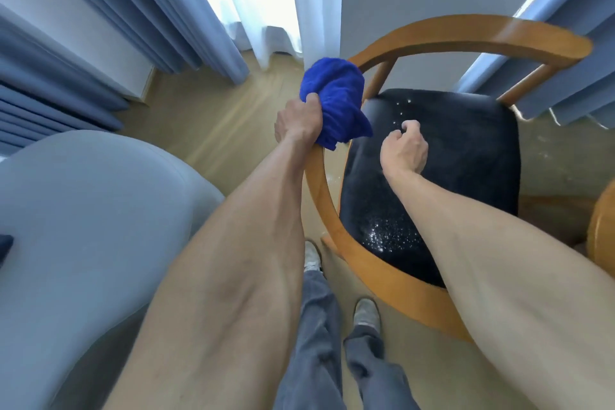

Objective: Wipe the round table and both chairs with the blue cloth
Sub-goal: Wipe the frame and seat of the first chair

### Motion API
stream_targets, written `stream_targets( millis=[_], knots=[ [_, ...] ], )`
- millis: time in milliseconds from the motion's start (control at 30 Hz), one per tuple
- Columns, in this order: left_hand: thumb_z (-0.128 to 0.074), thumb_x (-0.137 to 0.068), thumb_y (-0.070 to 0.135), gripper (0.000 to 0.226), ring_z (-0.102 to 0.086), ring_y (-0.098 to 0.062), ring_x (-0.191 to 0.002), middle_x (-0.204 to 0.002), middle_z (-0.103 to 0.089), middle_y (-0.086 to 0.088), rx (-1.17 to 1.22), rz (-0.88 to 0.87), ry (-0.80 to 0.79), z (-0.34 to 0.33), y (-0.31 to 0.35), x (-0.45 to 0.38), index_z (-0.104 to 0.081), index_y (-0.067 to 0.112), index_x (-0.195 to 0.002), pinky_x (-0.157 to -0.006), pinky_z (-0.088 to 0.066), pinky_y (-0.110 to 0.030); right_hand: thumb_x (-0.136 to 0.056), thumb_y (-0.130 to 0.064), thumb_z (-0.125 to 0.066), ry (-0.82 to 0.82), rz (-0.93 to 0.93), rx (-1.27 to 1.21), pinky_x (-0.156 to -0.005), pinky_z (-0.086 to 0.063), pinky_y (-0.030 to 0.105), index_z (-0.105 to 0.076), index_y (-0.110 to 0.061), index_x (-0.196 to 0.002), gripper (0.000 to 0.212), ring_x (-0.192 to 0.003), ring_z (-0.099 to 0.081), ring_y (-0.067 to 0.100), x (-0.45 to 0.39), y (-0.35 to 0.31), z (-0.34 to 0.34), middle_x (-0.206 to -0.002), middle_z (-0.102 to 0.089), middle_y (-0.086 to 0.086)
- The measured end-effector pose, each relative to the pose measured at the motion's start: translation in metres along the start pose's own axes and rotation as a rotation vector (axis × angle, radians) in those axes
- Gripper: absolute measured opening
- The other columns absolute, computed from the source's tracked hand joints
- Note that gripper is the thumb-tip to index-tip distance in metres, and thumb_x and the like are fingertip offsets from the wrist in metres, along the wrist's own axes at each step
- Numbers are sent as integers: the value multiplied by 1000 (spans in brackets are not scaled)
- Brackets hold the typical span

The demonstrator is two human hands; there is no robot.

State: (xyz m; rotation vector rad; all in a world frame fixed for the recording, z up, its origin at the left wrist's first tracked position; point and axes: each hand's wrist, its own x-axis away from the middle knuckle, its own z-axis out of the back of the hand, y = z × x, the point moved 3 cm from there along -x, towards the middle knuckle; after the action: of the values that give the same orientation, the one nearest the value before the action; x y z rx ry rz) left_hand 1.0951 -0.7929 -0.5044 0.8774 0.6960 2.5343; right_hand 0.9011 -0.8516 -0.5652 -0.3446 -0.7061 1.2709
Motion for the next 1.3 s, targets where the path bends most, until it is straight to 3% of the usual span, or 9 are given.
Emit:
stream_targets(
  millis=[200, 433, 500, 600, 800, 967, 1100, 1200, 1300],
  knots=[
    [-36, -94, 40, 37, -58, -33, -95, -88, -59, -4, 229, 37, 63, -16, -67, 83, -54, 11, -106, -90, -46, -43, -97, -18, -36, -72, -159, -40, -95, -49, 45, -55, -18, -125, 34, -113, -58, 33, 59, 41, 2, -123, -62, 11],
    [-40, -98, 33, 35, -55, -31, -100, -97, -55, 0, 421, 88, 16, -73, -127, 169, -43, 8, -123, -86, -40, -36, -96, -20, -36, -43, -96, -48, -90, -51, 47, -57, -19, -118, 30, -108, -59, 31, 96, 84, 22, -117, -63, 9],
    [-37, -100, 31, 41, -52, -30, -98, -107, -55, -3, 410, 103, 1, -83, -132, 186, -36, 7, -132, -86, -37, -34, -96, -20, -35, 0, -81, -26, -90, -51, 46, -57, -18, -117, 31, -108, -59, 30, 99, 99, 35, -117, -64, 9],
    [-34, -100, 33, 36, -55, -36, -102, -107, -58, -12, 369, 116, -14, -94, -137, 209, -36, 5, -123, -92, -42, -40, -97, -18, -34, 77, -84, 1, -92, -50, 45, -58, -17, -119, 32, -110, -59, 30, 110, 122, 59, -119, -65, 8],
    [-30, -102, 36, 39, -56, -34, -96, -109, -62, -16, 126, 89, 23, -106, -142, 261, -41, 4, -122, -75, -33, -35, -98, -16, -37, 183, -102, -55, -91, -51, 42, -59, -17, -120, 31, -110, -59, 27, 133, 154, 108, -119, -65, 6],
    [-32, -100, 39, 32, -52, -33, -83, -83, -55, -8, 65, 5, 7, -129, -163, 314, -45, 10, -95, -74, -39, -39, -96, -14, -40, 160, 62, 13, -89, -49, 41, -61, -15, -118, 31, -109, -56, 30, 140, 180, 141, -114, -66, 10],
    [-39, -94, 38, 28, -52, -36, -78, -71, -52, -4, 147, -146, -169, -172, -180, 359, -40, 16, -77, -73, -45, -43, -92, -28, -43, -63, 406, -26, -89, -48, 39, -64, -19, -119, 35, -108, -58, 30, 152, 168, 137, -115, -67, 8],
    [-39, -83, 34, 27, -52, -34, -74, -69, -56, -3, 158, -138, -247, -194, -191, 379, -50, 9, -81, -66, -41, -40, -91, -40, -46, -253, 603, 109, -94, -45, 40, -66, -24, -118, 37, -109, -58, 27, 174, 166, 121, -116, -67, 3],
    [-39, -73, 22, 35, -55, -33, -80, -84, -61, -8, 140, -140, -219, -191, -207, 376, -59, 9, -97, -72, -47, -43, -82, -65, -41, -173, 815, 398, -107, -30, 45, -65, -23, -119, 60, -118, -53, 26, 192, 178, 112, -121, -64, 3]
  ],
)
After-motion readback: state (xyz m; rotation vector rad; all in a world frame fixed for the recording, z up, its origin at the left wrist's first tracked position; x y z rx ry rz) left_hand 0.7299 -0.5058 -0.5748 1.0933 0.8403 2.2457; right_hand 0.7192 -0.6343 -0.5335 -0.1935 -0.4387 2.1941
